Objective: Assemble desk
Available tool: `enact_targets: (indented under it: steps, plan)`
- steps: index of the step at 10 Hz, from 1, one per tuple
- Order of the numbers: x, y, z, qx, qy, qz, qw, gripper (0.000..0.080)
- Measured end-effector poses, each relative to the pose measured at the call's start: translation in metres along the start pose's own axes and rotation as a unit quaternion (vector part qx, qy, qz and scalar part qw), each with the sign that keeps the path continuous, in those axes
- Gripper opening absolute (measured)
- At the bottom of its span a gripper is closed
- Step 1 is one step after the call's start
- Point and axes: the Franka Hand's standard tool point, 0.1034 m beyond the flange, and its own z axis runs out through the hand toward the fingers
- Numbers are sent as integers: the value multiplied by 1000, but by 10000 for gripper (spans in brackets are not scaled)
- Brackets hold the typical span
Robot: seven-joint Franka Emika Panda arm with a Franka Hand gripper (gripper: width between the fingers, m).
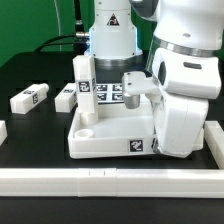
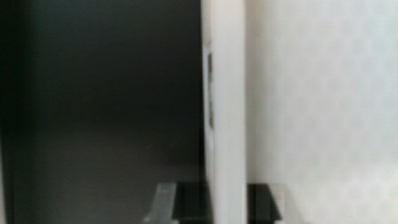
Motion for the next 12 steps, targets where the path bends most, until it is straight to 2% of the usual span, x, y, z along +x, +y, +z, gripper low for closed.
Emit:
enact_targets:
  steps: [2,3,5,7,10,12]
  plan:
    - [-1,0,0,0,0,1,1000,63]
    - [-2,6,-2,2,-1,8,1000,63]
    - [-8,34,-3,-14,-1,15,1000,63]
    - [-6,47,-4,-21,-2,22,1000,63]
    - [7,51,-8,-27,-1,48,999,63]
    - [10,51,-7,-26,0,48,999,63]
